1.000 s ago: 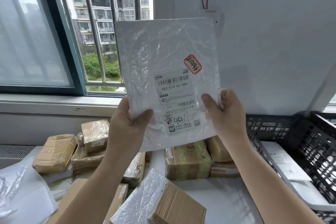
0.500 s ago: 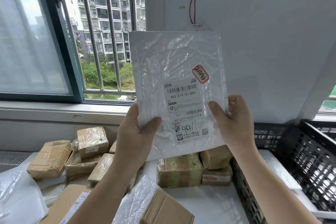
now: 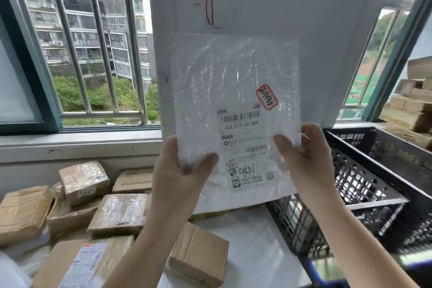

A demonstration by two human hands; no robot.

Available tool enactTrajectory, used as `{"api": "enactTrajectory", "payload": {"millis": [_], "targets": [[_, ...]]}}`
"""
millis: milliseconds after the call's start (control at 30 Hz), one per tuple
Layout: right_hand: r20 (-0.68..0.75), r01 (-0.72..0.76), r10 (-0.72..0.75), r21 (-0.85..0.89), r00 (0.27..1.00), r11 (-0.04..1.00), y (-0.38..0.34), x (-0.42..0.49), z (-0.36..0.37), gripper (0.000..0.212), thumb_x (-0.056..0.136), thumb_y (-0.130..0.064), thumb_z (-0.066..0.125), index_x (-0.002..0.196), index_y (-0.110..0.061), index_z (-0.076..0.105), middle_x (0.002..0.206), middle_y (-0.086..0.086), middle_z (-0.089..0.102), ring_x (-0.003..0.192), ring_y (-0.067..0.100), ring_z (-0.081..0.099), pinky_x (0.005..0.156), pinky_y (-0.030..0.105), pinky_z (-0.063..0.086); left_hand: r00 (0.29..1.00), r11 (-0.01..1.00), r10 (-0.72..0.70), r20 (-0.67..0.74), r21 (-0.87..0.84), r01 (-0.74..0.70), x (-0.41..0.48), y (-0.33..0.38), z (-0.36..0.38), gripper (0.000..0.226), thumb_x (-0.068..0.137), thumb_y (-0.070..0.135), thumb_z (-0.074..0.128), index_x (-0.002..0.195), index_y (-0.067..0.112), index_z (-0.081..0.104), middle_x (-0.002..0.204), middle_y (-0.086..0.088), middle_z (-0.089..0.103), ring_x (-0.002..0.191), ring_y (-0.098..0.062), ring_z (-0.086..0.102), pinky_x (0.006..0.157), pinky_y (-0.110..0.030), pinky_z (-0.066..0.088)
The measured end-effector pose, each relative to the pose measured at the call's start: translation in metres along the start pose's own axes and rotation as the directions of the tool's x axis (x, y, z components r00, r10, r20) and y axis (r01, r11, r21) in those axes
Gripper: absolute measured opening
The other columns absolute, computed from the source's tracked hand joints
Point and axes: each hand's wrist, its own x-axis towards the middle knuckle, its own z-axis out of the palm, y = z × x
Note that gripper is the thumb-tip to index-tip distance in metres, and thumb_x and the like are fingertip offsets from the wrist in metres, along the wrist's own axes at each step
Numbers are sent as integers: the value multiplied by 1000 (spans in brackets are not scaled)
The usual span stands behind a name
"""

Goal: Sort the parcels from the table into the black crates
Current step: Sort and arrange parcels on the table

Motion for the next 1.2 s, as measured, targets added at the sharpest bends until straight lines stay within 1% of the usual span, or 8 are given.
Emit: {"api": "enactTrajectory", "payload": {"millis": [300,467,567,700,867,1000,1100,1200], "targets": [[-79,45,-53,-100,995,994,-10,-5,-62,33,88,-19,72,102,-37,48,95,-27,70,73,1,71,50,17,53,995,1000,13,97,7,-14,-13,6,54,45,83,3,76,109,34,55,96,16,74,84,-5,73,66,-19,57],[-110,-13,-4,-149,994,989,12,15,-123,47,88,-17,72,121,-39,47,99,-18,69,73,1,71,48,17,52,992,990,-27,123,139,9,-2,-9,121,83,84,8,76,141,49,33,112,34,47,83,25,57,60,-6,49],[-101,-63,46,-171,994,983,34,35,-175,59,88,-16,72,135,-37,44,111,-22,61,74,1,71,50,16,53,984,971,-47,173,240,4,0,-19,180,93,85,9,74,148,51,19,139,15,44,87,13,63,61,-14,53],[-85,-79,59,-254,995,964,67,65,-259,75,87,-19,75,149,-31,35,112,-34,52,84,-7,68,58,16,55,966,924,-62,253,380,-40,-5,-36,272,101,85,20,77,154,43,8,160,11,25,142,-16,35,111,-40,35],[-7,-126,133,-373,991,919,112,109,-361,77,86,-12,74,152,-22,35,135,-3,56,116,24,61,97,49,53,943,884,-72,326,459,-91,-8,-51,388,93,83,20,78,156,22,20,152,1,35,135,-8,34,114,-35,28],[-6,-142,163,-521,987,842,144,144,-417,77,85,-10,73,152,-14,35,142,6,45,121,7,40,104,24,38,913,827,-78,401,538,-166,0,-63,463,98,83,17,78,157,12,15,156,-3,30,130,-2,29,104,-16,18],[-6,-160,194,-592,981,790,167,170,-444,74,86,-15,72,151,-12,36,139,9,46,122,13,44,108,30,40,876,762,-113,469,606,-226,14,-78,505,99,84,20,78,157,11,13,157,-2,27,118,2,29,94,-4,24],[12,-162,230,-672,973,723,191,197,-467,72,89,-22,72,150,-10,36,140,13,45,128,22,46,110,35,40,822,693,-169,544,659,-294,34,-99,544,99,84,30,77,157,11,13,158,-3,26,135,-13,36,102,-20,30]]}}
